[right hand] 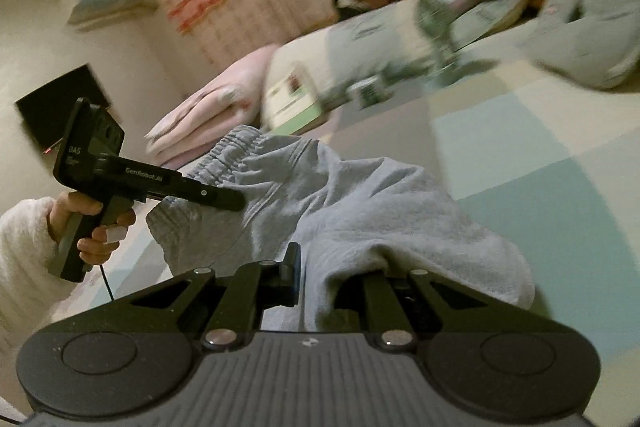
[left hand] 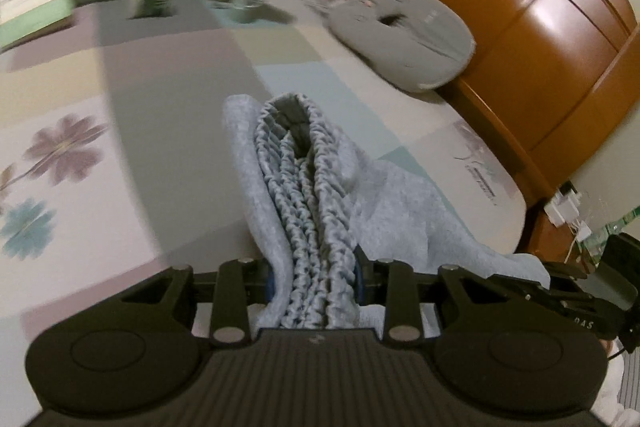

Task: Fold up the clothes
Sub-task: 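Close the left gripper on the cuffs while the right gripper grasps the sweatpants, then lift the sweatpants with both grippers and carry them toward the cat cushion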

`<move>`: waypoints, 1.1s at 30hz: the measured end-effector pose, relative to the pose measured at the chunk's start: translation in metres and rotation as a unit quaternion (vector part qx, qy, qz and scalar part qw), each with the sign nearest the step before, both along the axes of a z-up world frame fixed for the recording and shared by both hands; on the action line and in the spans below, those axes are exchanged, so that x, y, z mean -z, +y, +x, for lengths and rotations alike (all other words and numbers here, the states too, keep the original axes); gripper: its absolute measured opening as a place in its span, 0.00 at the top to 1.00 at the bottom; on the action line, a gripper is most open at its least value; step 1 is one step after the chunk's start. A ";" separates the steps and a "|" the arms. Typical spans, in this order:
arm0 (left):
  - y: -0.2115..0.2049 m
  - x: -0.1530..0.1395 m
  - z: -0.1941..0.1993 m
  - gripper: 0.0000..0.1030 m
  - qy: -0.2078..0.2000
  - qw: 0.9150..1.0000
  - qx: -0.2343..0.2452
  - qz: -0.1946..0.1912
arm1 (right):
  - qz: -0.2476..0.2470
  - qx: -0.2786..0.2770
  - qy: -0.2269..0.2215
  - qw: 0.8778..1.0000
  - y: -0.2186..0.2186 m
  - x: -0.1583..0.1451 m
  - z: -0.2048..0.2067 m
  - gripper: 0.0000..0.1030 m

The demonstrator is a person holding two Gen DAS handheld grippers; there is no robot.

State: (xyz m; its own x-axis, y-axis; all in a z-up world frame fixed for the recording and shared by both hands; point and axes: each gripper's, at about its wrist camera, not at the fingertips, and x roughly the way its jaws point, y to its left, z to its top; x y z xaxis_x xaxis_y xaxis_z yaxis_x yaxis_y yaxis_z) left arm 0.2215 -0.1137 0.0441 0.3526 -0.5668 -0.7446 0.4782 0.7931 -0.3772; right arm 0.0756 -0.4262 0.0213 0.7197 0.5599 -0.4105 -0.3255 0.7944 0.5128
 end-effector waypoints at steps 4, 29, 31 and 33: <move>-0.051 0.001 0.020 0.70 -0.001 0.999 0.033 0.015 | -0.006 0.041 -0.002 0.999 -0.032 0.007 -0.001 0.87; -0.238 0.020 0.122 0.70 -0.011 0.990 0.113 0.088 | -0.010 0.157 -0.028 0.987 -0.105 0.041 0.017 0.87; -0.246 0.020 0.126 0.70 -0.012 0.989 0.116 0.093 | -0.010 0.159 -0.030 0.987 -0.107 0.042 0.017 0.87; -0.251 0.022 0.130 0.70 -0.012 0.988 0.119 0.100 | -0.009 0.160 -0.031 0.987 -0.108 0.044 0.016 0.87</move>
